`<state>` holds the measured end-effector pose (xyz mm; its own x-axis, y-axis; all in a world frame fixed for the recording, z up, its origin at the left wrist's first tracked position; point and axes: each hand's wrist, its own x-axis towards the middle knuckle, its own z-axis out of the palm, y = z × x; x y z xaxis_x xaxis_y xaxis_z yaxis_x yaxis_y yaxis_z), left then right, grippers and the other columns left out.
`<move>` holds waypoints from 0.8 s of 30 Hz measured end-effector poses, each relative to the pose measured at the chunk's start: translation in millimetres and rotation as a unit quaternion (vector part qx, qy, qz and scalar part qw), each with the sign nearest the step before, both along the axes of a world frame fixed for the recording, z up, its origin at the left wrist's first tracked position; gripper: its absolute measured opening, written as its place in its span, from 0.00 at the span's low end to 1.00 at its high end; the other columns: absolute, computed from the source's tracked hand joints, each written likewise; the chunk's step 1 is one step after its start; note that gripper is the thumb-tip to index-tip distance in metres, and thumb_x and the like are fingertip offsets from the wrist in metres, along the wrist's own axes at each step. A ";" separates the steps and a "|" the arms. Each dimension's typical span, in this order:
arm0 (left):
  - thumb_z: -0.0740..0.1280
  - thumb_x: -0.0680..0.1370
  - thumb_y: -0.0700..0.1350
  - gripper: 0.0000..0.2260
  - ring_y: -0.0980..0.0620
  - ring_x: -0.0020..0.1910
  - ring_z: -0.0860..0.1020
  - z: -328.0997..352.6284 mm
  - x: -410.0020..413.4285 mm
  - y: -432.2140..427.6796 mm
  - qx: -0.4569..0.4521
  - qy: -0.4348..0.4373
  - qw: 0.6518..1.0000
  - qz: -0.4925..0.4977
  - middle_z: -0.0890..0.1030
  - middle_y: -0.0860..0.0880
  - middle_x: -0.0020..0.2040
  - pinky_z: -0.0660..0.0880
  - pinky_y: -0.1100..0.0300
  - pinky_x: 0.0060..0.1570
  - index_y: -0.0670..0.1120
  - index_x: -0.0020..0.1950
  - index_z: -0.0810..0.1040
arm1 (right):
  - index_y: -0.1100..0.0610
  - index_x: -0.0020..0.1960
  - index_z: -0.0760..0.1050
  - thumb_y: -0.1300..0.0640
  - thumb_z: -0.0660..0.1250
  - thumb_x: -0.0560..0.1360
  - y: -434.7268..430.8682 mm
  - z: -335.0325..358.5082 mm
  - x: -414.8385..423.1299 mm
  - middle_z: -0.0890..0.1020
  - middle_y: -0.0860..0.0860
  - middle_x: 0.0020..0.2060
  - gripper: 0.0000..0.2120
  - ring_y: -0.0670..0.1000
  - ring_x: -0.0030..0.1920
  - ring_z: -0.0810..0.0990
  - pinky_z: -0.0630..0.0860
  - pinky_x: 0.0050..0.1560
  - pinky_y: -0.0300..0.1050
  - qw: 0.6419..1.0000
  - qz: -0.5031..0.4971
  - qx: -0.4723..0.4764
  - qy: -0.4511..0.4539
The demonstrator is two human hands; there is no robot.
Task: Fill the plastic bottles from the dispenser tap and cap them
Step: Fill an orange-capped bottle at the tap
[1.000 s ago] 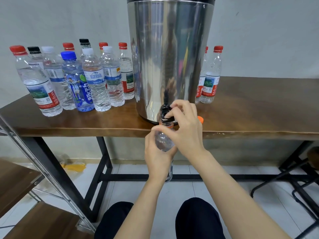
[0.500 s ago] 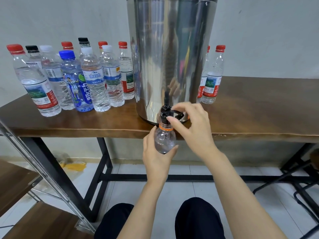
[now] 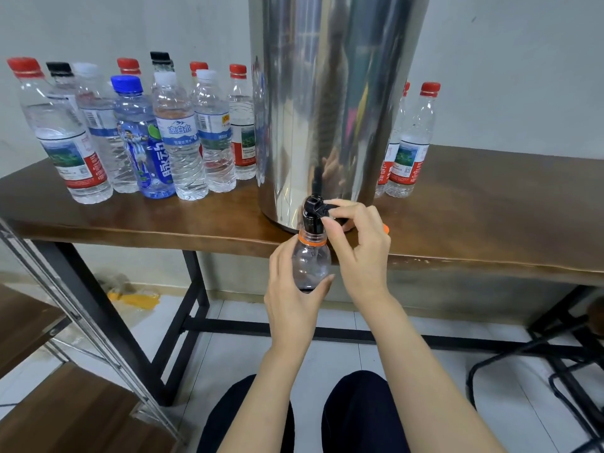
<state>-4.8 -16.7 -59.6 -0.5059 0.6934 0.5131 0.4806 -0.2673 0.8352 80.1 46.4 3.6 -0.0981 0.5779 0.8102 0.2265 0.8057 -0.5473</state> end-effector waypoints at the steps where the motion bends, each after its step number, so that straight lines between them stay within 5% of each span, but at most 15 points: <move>1: 0.80 0.68 0.45 0.36 0.59 0.68 0.71 0.1 1.1 0.0 0.000 -0.003 1.000 0.001 0.71 0.60 0.68 0.69 0.73 0.59 0.54 0.73 0.68 | 0.56 0.48 0.79 0.51 0.66 0.78 0.6 -0.2 0.1 0.83 0.45 0.53 0.09 0.49 0.48 0.76 0.75 0.48 0.60 1.000 0.002 0.000 0.002; 13: 0.80 0.67 0.43 0.37 0.60 0.68 0.71 0.4 1.7 0.0 -0.006 -0.024 1.000 -0.011 0.72 0.60 0.67 0.68 0.74 0.60 0.53 0.73 0.68 | 0.54 0.49 0.79 0.49 0.65 0.77 0.3 0.0 -1.1 0.81 0.41 0.52 0.10 0.50 0.48 0.78 0.76 0.47 0.59 1.000 0.013 -0.005 0.026; 24: 0.80 0.68 0.41 0.37 0.67 0.66 0.70 6.8 -1.9 -5.3 -0.019 -0.049 0.998 -0.043 0.72 0.68 0.64 0.66 0.76 0.59 0.65 0.68 0.66 | 0.51 0.49 0.78 0.50 0.66 0.77 -4.1 1.4 -1.3 0.82 0.43 0.53 0.06 0.51 0.49 0.78 0.75 0.48 0.43 0.998 0.039 -0.037 0.045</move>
